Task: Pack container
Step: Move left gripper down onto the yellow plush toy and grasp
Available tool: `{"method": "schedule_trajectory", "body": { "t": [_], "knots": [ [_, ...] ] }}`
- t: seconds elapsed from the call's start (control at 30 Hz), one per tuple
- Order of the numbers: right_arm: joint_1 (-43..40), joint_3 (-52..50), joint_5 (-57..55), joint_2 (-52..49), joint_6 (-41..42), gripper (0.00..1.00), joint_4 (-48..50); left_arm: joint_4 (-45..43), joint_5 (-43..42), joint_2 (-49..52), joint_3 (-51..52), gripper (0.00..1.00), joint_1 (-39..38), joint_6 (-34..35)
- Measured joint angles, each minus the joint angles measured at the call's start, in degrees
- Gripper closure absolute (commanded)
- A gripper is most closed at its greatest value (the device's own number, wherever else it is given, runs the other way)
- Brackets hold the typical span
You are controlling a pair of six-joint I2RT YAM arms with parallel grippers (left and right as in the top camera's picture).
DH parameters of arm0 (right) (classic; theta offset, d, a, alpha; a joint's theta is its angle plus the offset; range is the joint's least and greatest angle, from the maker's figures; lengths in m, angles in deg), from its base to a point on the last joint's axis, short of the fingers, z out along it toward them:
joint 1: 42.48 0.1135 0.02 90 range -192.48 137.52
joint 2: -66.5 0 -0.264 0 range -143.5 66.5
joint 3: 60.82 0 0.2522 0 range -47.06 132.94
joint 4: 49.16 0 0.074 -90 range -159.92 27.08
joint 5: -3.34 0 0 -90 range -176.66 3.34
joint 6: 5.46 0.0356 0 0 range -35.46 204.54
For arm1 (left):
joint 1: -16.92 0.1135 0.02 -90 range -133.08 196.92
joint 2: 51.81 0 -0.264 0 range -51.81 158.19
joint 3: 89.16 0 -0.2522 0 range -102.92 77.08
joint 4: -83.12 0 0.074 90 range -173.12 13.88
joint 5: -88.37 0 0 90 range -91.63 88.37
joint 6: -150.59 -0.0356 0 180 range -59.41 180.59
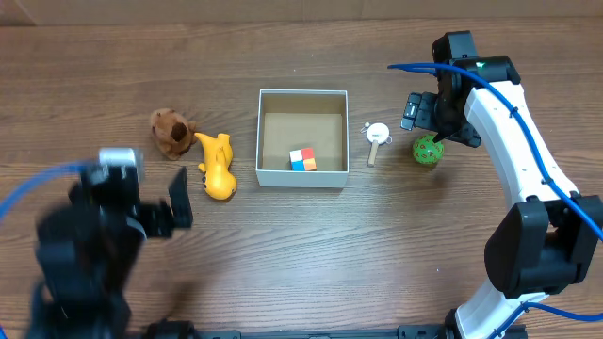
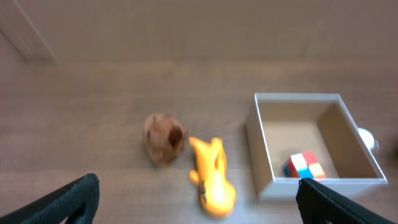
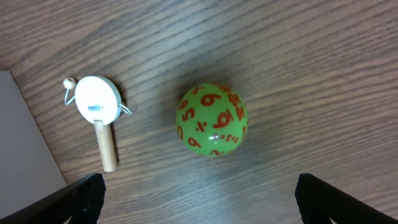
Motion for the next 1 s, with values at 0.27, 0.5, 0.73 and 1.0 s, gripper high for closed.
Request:
{"method": "schedule_trajectory", "body": {
  "t": [0.27, 0.5, 0.73, 1.0],
  "knots": [
    [0.0, 0.0, 0.0, 0.0, 0.0, 0.00, 0.0, 8.8, -5.3, 26.1, -16.7, 0.00, 0.0, 0.0],
    [0.0, 0.0, 0.0, 0.0, 0.0, 0.00, 0.0, 9.3, -7.6, 42.6, -16.4, 0.00, -3.8, 0.3],
    [0.0, 0.0, 0.0, 0.0, 0.0, 0.00, 0.0, 6.9, -3.0, 55.2, -15.5, 0.00, -9.4, 2.6],
    [0.0, 0.0, 0.0, 0.0, 0.0, 0.00, 0.0, 4.0, 1.6, 56.9, -14.4, 0.00, -10.0, 7.6]
  ]
}}
